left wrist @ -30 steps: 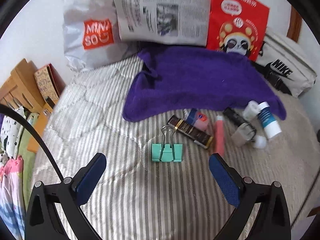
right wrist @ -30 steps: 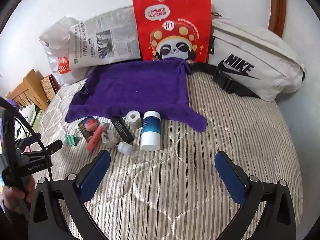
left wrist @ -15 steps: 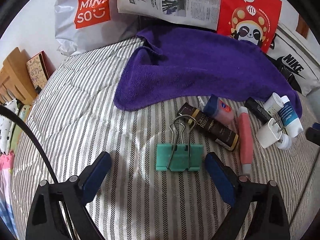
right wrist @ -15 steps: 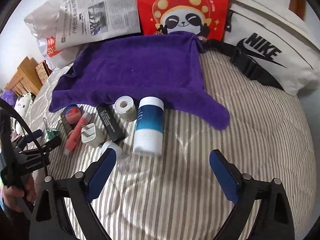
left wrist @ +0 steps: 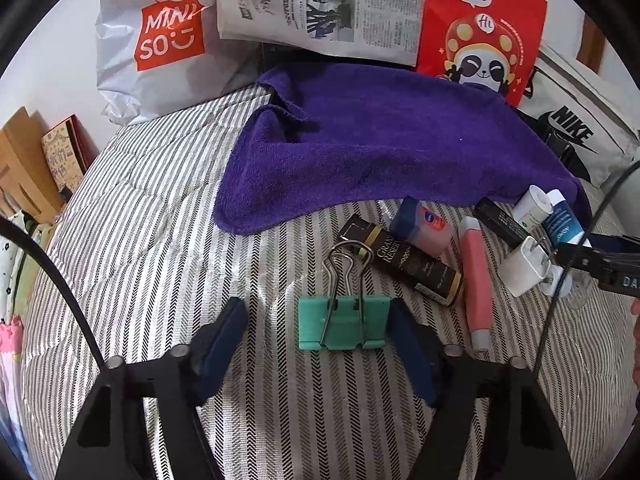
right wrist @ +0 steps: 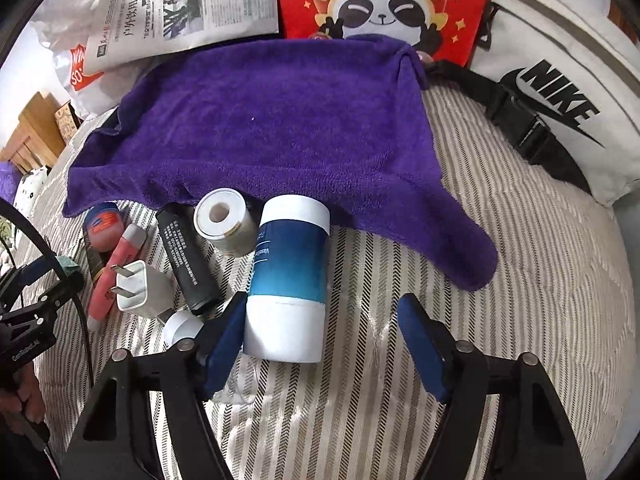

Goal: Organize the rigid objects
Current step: 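Grasp the teal binder clip with the left tool while the right tool grasps the white-blue bottle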

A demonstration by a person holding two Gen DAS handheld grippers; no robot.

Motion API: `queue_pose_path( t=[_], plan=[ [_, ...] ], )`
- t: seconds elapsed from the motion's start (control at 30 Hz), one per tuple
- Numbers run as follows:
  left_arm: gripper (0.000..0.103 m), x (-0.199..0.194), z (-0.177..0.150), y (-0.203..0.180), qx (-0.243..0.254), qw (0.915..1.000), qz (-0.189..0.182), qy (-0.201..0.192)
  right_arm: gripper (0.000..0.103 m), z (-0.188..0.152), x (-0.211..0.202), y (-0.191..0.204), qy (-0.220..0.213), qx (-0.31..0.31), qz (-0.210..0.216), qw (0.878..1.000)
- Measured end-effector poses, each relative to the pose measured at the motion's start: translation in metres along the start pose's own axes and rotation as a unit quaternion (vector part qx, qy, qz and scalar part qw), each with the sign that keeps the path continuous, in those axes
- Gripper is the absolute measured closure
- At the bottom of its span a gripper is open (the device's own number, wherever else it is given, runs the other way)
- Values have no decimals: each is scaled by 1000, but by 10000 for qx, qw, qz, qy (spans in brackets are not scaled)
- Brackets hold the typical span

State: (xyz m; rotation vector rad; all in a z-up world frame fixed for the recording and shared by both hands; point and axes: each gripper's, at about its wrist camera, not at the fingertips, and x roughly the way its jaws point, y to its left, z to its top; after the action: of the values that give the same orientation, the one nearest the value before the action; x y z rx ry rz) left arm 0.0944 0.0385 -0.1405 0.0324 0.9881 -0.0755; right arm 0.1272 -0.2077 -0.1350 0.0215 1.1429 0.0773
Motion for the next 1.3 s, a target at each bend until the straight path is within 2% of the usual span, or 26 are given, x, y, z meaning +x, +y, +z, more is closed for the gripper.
queue_pose_path(
  t=[0.1,0.43,1.07,1.17,1.23,1.3],
  plan=[
    [44,0,1,2,-48,10000,-9,14,29,1,1,6,-45,-151,-103,9998],
    [44,1,2,2,-18,10000,19,38,29,12,8,6,-125,-267,-195,9994],
    [44,3,2,1,-30,10000,26,41,26,5,6,0,-160,-347,-50,9993],
    [44,3,3,2,-35,10000,24,65,32,6,6,-1,-223,-326,-37,9992],
    [44,3,4,3,-35,10000,17,76,48,6,2,-2,-256,-302,22,9992],
    [44,3,4,2,-43,10000,17,78,66,7,-1,-5,-193,-226,289,9991]
  ],
)
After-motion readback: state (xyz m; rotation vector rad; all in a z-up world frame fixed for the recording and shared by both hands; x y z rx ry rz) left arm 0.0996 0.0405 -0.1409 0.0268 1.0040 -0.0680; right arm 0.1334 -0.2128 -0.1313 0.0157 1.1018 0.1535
